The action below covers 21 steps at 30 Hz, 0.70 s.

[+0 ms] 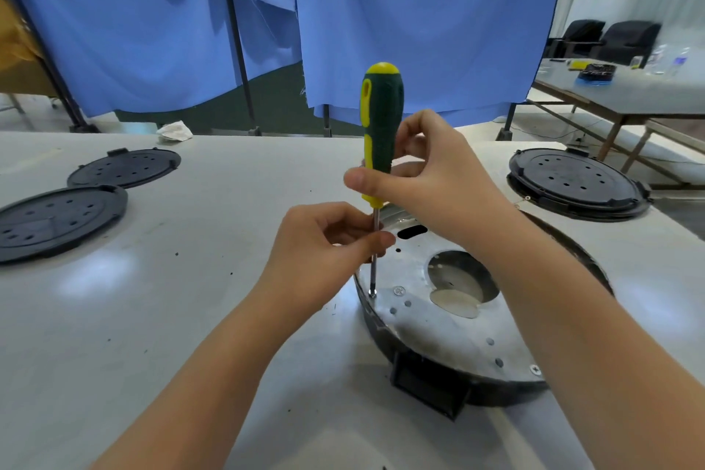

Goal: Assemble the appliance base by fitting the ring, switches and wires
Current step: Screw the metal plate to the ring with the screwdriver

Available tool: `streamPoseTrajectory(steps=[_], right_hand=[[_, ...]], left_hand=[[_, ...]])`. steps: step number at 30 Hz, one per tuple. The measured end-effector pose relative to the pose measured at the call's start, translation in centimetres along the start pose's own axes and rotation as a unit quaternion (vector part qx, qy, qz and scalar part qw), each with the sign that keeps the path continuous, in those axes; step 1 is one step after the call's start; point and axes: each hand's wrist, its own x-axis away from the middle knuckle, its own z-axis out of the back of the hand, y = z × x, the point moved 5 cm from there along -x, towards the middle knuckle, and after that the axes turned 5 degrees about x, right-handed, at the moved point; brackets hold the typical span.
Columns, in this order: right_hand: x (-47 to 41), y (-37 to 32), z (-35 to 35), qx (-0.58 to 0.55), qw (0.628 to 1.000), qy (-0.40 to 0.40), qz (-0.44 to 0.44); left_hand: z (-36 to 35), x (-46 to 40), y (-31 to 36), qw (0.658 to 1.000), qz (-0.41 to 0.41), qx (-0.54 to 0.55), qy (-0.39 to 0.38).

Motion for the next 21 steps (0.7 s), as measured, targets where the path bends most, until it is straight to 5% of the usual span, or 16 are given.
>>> streamPoseTrajectory(steps=[6, 9, 21], right_hand=[[-0.2, -0.5, 0.1, -0.180, 0.975, -0.133, -0.007], [0.0, -0.5, 0.4, -0.175, 0.971, -0.163, 0.015], [0.1, -0.6, 0.4, 0.032, 0.998, 0.028, 0.048]], left_hand=[[-1.2, 0.3, 0.1, 0.997, 0.019, 0.010, -0.074], [-1.3, 0.3, 0.1, 0.995, 0.018, 0.002, -0.094], [-0.1, 0.1, 0.2, 1.000, -0.014, -0.014, 0.012]])
